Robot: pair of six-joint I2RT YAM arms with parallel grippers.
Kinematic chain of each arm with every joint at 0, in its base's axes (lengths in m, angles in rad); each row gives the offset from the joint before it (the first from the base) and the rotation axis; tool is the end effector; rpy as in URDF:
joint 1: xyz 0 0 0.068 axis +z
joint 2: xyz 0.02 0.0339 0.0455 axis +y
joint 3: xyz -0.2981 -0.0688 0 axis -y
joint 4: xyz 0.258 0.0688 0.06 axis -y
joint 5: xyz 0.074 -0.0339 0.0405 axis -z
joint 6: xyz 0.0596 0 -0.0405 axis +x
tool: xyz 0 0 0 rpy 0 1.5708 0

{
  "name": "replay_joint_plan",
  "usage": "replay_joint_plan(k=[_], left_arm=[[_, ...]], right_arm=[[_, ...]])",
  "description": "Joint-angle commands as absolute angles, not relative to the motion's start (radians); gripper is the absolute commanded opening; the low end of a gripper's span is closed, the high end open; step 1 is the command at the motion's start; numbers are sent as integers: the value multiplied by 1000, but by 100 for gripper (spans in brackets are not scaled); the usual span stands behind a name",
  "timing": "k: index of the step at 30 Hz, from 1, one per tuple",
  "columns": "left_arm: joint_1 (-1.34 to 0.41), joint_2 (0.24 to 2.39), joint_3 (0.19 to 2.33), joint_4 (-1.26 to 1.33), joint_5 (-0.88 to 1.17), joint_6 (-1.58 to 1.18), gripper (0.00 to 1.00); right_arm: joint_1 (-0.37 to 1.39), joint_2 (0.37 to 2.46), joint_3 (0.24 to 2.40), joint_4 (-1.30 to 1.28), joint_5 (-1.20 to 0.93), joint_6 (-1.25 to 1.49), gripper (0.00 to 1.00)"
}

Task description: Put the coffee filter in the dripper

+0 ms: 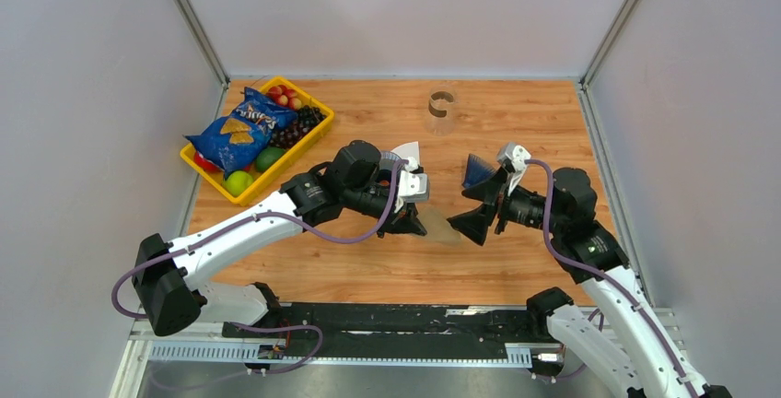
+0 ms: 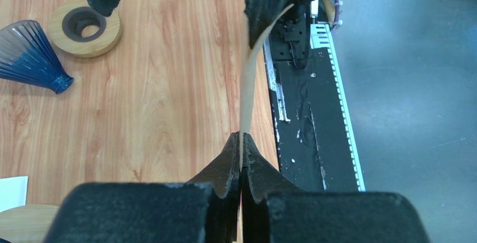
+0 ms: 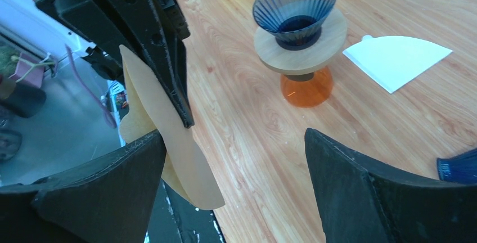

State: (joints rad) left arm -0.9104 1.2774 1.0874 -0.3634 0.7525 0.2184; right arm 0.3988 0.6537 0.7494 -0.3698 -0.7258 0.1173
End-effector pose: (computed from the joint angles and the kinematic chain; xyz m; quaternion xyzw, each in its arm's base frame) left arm 0.1509 -0.2607 0.3473 0.5857 0.5906 -0.4555 0.3173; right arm 0.1216 0.0942 0.3471 -0.3168 0.7077 0.4177 0.4736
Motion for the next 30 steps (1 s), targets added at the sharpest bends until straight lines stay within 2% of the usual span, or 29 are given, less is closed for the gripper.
replay_joint_plan(k=[1,10,21,27,30], left_arm=[[-917,1268,1104,-357,794,245,0],[-917,1251,1103,-358,835,276,0],[-917,1266,1117,-392,883,329,0],[-917,1278,1130,-403,885,339,0],[-917,1284,1133,-402,885,339,0]], right_arm=[[404,666,748,-344,-843,101,94],[420,696,716,-331,-902,110,85],[448,724,719,-300,-944,122,63],[457,721,714,-272,-988,132,44],[464,715,712,-262,-1009,133,37]])
